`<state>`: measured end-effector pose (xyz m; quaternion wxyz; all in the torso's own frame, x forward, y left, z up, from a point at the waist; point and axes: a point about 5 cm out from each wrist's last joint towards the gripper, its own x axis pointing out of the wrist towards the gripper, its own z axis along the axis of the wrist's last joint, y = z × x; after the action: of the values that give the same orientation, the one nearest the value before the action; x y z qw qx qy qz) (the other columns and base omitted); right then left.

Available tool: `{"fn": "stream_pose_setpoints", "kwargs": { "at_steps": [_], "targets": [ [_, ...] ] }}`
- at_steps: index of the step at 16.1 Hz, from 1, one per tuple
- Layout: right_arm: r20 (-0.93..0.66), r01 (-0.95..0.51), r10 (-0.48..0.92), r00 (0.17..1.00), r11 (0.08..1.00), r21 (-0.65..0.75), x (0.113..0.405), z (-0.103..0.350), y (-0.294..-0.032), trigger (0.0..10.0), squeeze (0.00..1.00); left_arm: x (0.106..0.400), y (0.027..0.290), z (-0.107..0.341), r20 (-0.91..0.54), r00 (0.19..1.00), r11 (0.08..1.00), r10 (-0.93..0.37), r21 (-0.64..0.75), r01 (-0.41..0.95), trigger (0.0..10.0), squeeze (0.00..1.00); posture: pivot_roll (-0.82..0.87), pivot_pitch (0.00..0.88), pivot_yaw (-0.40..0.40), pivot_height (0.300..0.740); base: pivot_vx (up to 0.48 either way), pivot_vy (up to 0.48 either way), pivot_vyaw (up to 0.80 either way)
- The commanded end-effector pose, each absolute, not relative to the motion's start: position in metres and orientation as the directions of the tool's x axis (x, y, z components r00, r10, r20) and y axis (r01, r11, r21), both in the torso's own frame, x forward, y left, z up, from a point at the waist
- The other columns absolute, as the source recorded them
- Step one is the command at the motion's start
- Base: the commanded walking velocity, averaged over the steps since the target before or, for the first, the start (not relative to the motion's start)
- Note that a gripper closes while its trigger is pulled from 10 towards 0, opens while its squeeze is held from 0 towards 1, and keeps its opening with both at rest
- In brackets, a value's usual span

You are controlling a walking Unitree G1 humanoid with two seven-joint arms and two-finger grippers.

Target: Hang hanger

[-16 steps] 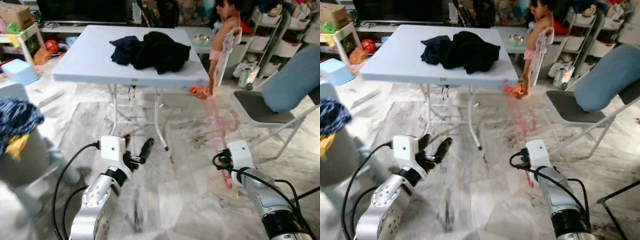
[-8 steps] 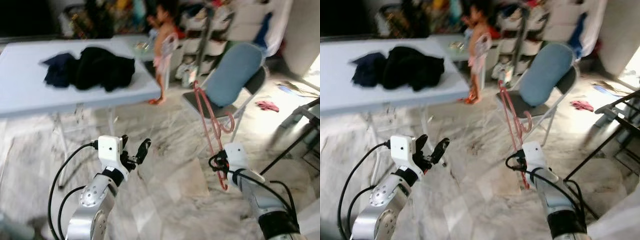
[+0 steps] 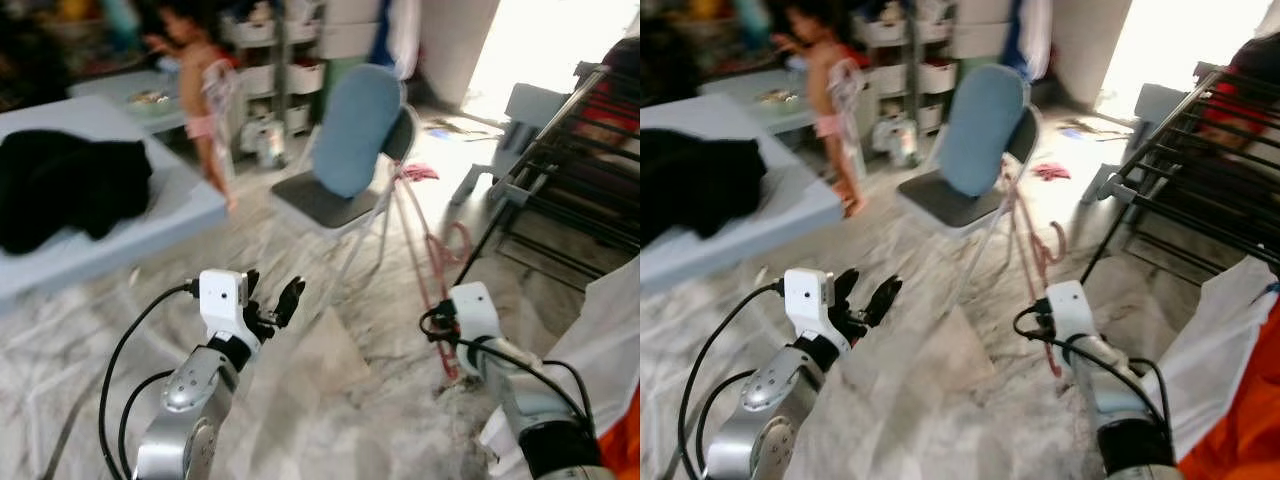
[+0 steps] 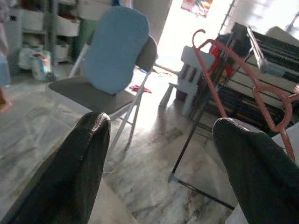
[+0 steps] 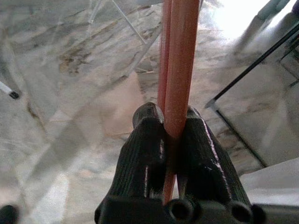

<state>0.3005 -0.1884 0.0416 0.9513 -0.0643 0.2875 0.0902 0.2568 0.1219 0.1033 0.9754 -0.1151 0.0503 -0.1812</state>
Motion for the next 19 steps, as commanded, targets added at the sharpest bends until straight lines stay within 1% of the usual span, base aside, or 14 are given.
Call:
{"fn": "stream_pose_setpoints", "kwargs": {
  "at_steps": [1,6,13,14,16,19],
  "targets": [
    [-0.530,-0.200,0.120,0.840,0.975,-0.096,0.306,0.051,-0.194,10.0,0.00,0.259,0.120,0.106,-0.052,0.929,0.905,-0.367,-0.250,0.344,10.0,0.00,-0.08,0.000,-0.085,0.740,0.000,0.424,-0.80],
    [-0.531,-0.201,0.122,0.839,0.975,-0.095,0.307,0.052,-0.192,10.0,0.00,0.258,0.118,0.106,-0.063,0.923,0.900,-0.380,-0.255,0.353,10.0,0.00,-0.08,0.000,-0.087,0.740,0.000,0.434,-0.50],
    [-0.528,-0.196,0.119,0.841,0.976,-0.092,0.308,0.051,-0.190,10.0,0.00,0.258,0.116,0.104,-0.078,0.915,0.895,-0.396,-0.255,0.366,10.0,0.00,-0.08,0.000,-0.077,0.740,0.000,0.438,0.00],
    [-0.517,-0.178,0.107,0.849,0.980,-0.090,0.310,0.051,-0.190,10.0,0.00,0.260,0.116,0.101,-0.090,0.913,0.897,-0.398,-0.247,0.367,10.0,0.00,-0.08,0.000,-0.049,0.740,0.000,0.450,0.00],
    [-0.505,-0.152,0.091,0.858,0.985,-0.080,0.309,0.052,-0.189,10.0,0.00,0.263,0.118,0.101,-0.096,0.911,0.898,-0.402,-0.235,0.371,10.0,0.00,-0.09,0.000,-0.042,0.740,0.000,0.401,0.00],
    [-0.502,-0.138,0.086,0.861,0.988,-0.068,0.305,0.050,-0.187,10.0,0.00,0.274,0.121,0.109,-0.072,0.914,0.901,-0.399,-0.214,0.377,10.0,0.00,-0.09,0.000,-0.009,0.740,0.000,0.000,0.00]
  ]
}}
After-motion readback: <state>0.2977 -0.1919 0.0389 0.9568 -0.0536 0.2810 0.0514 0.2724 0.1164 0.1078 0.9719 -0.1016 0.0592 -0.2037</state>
